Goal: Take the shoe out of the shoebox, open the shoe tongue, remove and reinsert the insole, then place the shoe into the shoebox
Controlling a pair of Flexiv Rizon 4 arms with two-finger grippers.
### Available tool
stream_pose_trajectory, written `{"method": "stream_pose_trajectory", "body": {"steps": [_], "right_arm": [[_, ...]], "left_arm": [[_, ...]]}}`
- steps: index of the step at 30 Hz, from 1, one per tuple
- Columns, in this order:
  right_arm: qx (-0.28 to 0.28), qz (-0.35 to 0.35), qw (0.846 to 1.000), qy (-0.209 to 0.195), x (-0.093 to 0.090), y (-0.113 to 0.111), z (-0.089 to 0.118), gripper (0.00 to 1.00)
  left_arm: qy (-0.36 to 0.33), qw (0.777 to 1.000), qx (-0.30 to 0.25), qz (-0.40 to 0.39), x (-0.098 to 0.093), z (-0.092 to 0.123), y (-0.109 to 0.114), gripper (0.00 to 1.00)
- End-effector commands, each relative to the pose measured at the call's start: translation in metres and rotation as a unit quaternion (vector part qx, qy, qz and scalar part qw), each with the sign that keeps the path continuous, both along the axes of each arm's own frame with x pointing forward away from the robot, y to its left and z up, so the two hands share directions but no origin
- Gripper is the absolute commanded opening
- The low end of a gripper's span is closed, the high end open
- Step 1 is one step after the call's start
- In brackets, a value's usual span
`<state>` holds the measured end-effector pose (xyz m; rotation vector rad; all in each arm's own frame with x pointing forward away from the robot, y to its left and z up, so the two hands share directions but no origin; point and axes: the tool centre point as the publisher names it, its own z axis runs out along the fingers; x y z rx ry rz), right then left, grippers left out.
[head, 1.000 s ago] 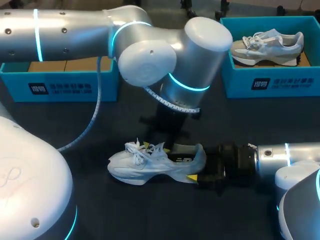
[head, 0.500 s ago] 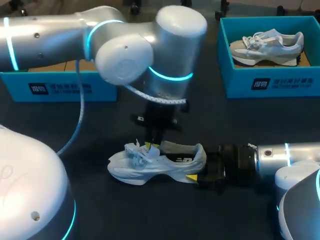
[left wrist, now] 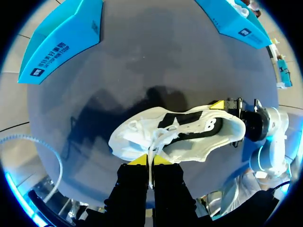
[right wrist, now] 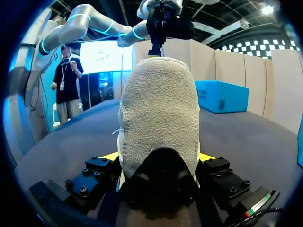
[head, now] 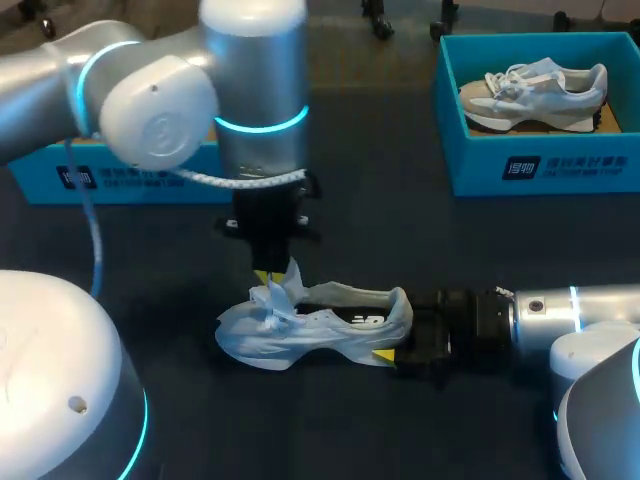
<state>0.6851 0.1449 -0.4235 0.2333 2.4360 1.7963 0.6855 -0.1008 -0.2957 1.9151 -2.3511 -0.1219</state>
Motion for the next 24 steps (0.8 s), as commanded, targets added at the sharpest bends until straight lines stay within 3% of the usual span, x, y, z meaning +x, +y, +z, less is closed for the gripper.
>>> {"method": "stream_pose_trajectory", "body": {"steps": [1, 12, 24], "right_arm": [[-0.002, -0.001, 1.000, -0.001, 0.001, 0.004, -0.003, 0.00], [-0.002, -0.001, 1.000, -0.001, 0.001, 0.004, -0.003, 0.00], [-0.002, -0.001, 1.000, -0.001, 0.001, 0.004, -0.003, 0.00]], "left_arm": [[0.012, 0.982, -0.190, 0.021, -0.008, 0.003, 0.024, 0.00], [0.020, 0.971, -0.233, 0.043, -0.006, -0.020, 0.037, 0.00], [0.014, 0.978, -0.204, 0.043, 0.002, -0.048, 0.048, 0.00]]}}
